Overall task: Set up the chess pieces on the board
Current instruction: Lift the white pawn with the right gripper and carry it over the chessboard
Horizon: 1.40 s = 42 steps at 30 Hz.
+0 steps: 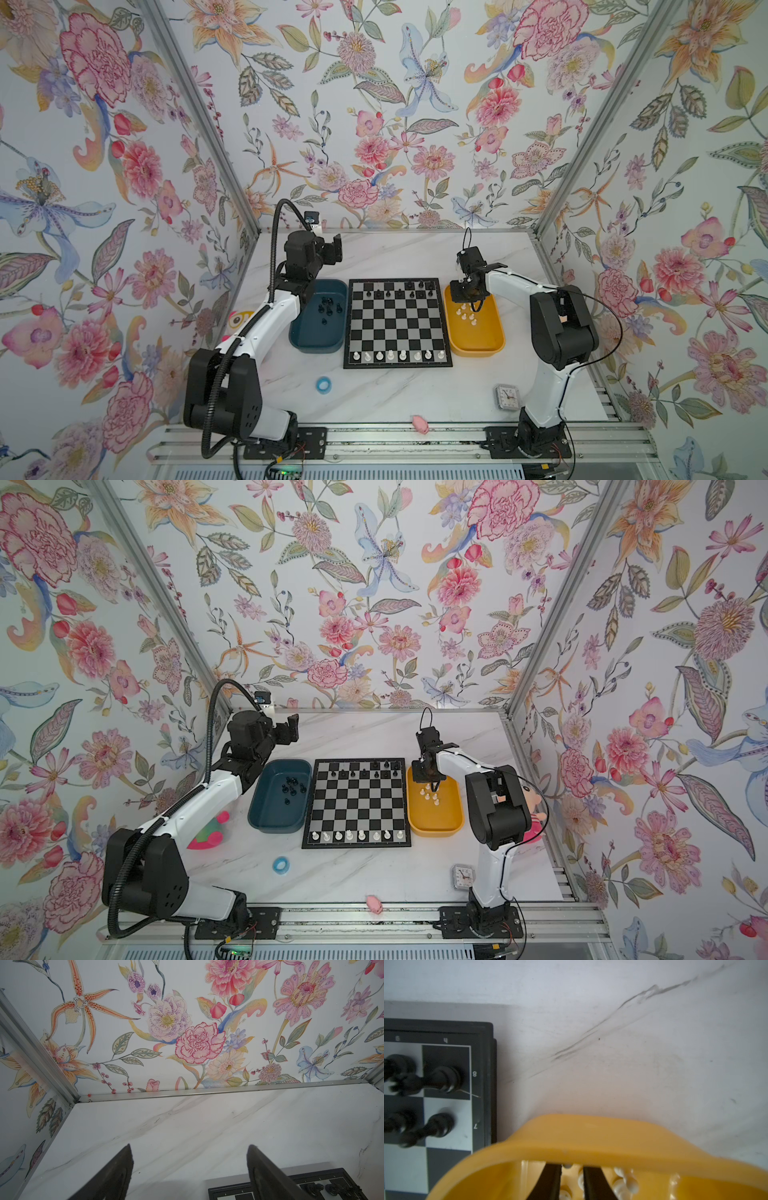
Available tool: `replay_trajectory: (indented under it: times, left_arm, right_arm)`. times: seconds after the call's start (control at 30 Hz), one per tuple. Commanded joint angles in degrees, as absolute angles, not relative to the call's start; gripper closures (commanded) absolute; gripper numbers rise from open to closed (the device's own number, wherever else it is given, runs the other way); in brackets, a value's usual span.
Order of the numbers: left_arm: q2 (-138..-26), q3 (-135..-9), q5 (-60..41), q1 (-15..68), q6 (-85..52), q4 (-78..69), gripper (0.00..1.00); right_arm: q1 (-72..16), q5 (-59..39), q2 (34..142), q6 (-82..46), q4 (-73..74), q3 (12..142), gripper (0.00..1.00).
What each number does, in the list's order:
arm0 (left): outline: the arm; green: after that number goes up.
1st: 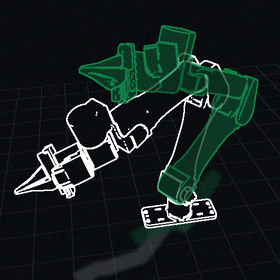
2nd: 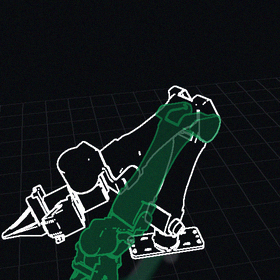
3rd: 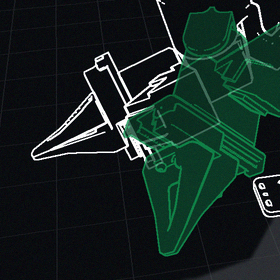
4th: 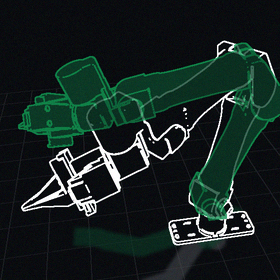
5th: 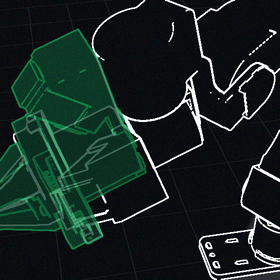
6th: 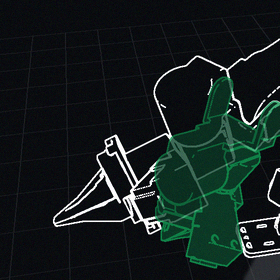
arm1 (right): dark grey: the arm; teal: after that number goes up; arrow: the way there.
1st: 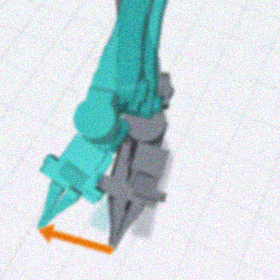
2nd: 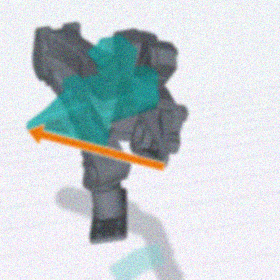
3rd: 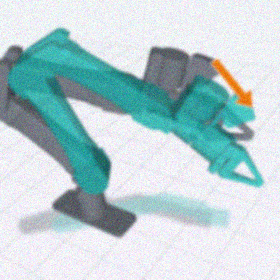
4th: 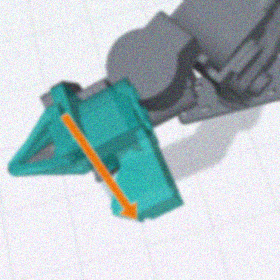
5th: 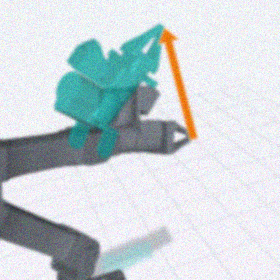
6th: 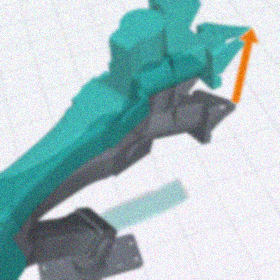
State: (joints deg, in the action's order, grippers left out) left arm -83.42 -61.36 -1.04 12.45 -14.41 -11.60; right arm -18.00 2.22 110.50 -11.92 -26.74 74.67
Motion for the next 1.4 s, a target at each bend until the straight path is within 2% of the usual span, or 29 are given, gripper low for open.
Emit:
replay_trajectory:
  times: [0.0, 0.3, 0.63, 1.07, 1.37]
  left_arm:
    - [-83.1, -60.6, 0.3, 13.0, -14.5, -11.6, 0.13]
    - [-83.0, -60.5, 0.5, 13.0, -14.5, -11.3, 0.13]
    - [-82.8, -60.4, 0.5, 13.0, -14.5, -11.2, 0.13]
    - [-80.3, -58.5, 3.5, 12.9, -12.7, -9.7, 0.1]
    - [-76.9, -56.6, 8.6, 12.8, -11.6, -5.3, 0.07]
  right_arm:
    - [-18.3, 3.3, 111.4, -12.8, -26.7, 75.7, 0.8]
    - [-18.4, 3.2, 111.8, -12.8, -26.5, 75.8, 0.86]
    - [-18.3, 3.3, 110.8, -12.8, -27.6, 76.5, 1.0]
    - [-21.6, 8.6, 102.9, -12.2, -42.1, 82.0, 1.0]
    - [-32.3, 9.6, 99.1, -13.3, -50.2, 89.2, 1.0]
